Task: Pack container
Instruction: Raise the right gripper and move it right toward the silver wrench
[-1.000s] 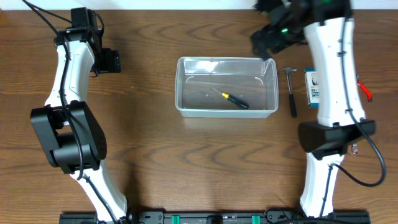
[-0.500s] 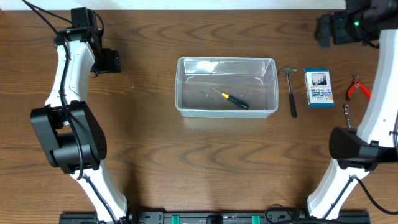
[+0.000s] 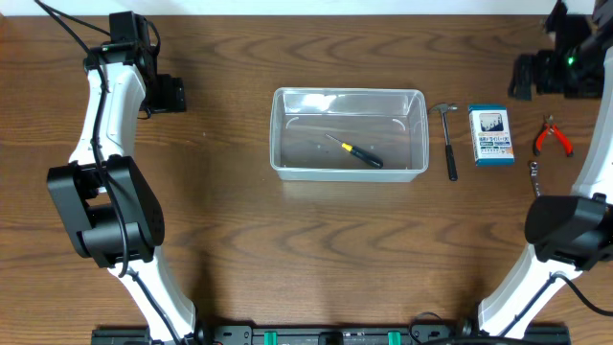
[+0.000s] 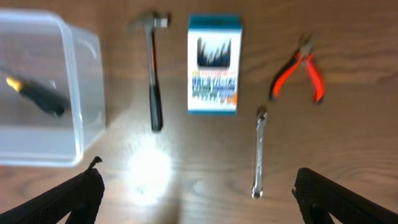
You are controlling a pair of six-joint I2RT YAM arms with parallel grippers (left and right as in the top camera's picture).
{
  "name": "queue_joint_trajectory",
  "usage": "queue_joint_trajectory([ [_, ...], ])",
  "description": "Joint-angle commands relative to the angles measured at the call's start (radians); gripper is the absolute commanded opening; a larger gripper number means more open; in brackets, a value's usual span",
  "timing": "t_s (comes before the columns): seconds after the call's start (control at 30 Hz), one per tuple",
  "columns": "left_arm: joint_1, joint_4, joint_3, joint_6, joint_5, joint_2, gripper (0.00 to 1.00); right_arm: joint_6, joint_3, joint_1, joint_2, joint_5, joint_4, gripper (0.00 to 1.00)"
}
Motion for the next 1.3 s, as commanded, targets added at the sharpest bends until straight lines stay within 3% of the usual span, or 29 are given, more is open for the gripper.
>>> queue_joint_trajectory([
  [0.0, 0.001, -0.003, -0.004, -0.002, -0.015, 0.018, 0.98, -0.092, -0.076, -0.017, -0.087, -0.034, -0.002, 0.99],
  [0.23, 0.001, -0.003, -0.004, -0.002, -0.015, 0.018, 0.98, -0.213, -0.156, -0.061, -0.104, -0.053, 0.009, 0.99],
  [0.77, 0.001, -0.003, -0.004, -0.002, -0.015, 0.018, 0.98, -0.105, -0.500, -0.119, -0.097, -0.053, 0.246, 0.99],
  [1.07, 0.001, -0.003, -0.004, -0.002, -0.015, 0.018, 0.98, -0.196, -0.564, -0.120, -0.097, -0.050, 0.268, 0.99],
  [1.27, 0.001, -0.003, -0.004, -0.002, -0.015, 0.018, 0.98, -0.195, -0.566, -0.124, -0.097, 0.199, 0.323, 0.99],
])
